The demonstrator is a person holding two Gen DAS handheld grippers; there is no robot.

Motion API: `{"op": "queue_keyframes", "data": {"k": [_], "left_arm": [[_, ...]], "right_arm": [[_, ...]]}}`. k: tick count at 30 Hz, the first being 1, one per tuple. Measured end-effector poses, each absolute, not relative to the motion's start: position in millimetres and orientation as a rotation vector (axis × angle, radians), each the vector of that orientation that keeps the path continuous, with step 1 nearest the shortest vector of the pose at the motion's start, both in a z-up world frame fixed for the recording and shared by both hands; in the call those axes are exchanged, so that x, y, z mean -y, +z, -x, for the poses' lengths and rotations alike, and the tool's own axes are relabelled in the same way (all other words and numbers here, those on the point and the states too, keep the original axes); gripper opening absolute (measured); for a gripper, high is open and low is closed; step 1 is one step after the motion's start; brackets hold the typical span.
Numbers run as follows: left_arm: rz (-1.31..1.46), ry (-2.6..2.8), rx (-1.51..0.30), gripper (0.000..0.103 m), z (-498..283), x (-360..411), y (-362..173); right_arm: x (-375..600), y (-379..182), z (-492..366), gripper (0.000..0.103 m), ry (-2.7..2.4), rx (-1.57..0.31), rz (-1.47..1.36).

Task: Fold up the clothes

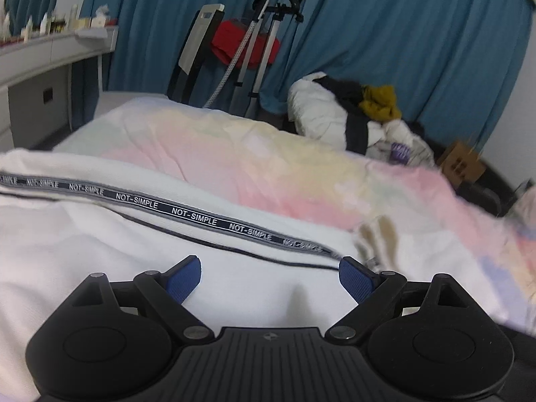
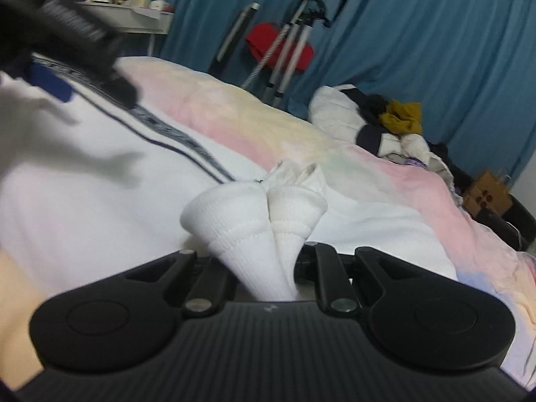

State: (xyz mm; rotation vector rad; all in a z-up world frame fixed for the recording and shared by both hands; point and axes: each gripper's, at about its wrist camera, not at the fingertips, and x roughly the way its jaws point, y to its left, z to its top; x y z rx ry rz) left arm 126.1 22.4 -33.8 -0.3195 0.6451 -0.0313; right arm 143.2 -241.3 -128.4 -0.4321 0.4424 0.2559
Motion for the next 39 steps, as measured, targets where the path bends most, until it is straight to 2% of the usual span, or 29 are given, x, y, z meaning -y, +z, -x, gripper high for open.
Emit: {"op": "queue_keyframes", "data": {"k": [12,17,22,26,32,36,38,39], "left_arm": [[0.479,-0.026,-0.56,0.091,-103,-52,-10],[0.456,0.043,-0.56,0.091,-102,-54,-10],[0.459,0.058,-0.562,0.091,-106,-55,-12],[0.428,0.085,-0.59,0.091,-111,-52,-18],[0.493,0.176,-0.634,0.091,-85,-80,-11],[0.573,0.243,-0.64,0.092,-54,-114,9],[0.596,0.266,-0.655,0.093,-41,-131,18],[0.611,0.279,-0.664,0.094,-33,-139,21]], "right_arm": [[202,-102,-119,0.013,0.439,-0.328,0.344],[182,-134,-113,0.014,0.51,-0.381,0.421],[197,-107,-112,0.014,0.538,-0.326,0.283],[192,-127,-121,0.014,0.561,-0.397,0.27],[196,-136,-121,0.017,0.587,-0.382,0.213],[208,-129,-122,0.028,0.629,-0.414,0.102],[213,-124,-123,0.042,0.654,-0.436,0.05],[215,-122,-123,0.045,0.666,-0.447,0.024]]}}
